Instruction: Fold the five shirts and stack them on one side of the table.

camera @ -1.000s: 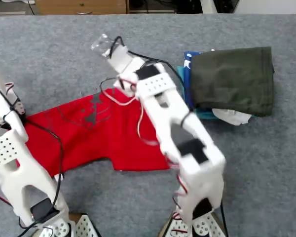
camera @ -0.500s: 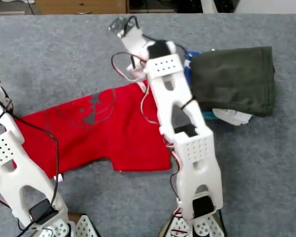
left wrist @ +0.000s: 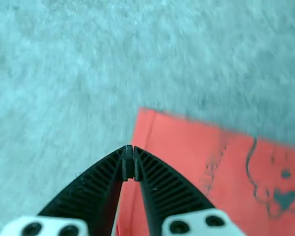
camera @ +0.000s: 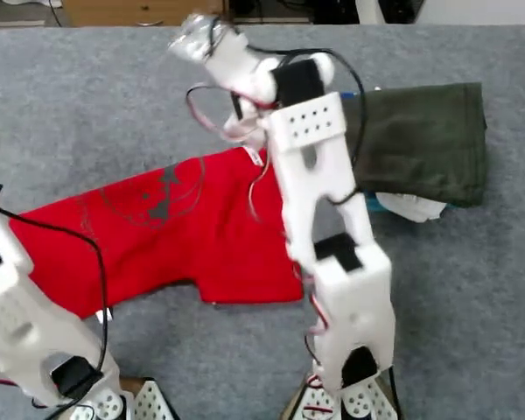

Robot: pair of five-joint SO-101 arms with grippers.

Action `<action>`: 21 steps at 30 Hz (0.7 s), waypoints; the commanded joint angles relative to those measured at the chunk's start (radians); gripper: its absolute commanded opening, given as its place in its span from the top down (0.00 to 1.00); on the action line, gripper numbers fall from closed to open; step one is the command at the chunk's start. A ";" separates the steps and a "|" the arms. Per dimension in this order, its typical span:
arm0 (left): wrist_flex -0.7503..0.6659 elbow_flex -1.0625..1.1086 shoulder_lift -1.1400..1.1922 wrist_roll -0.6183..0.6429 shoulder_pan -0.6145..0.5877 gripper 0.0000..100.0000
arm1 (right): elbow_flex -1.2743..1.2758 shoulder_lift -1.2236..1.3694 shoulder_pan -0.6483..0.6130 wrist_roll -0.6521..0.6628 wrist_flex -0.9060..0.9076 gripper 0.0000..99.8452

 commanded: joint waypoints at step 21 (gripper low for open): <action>-0.167 0.832 -0.526 -0.098 -0.124 0.98 | 1.762 -1.010 -0.297 0.181 -0.436 0.83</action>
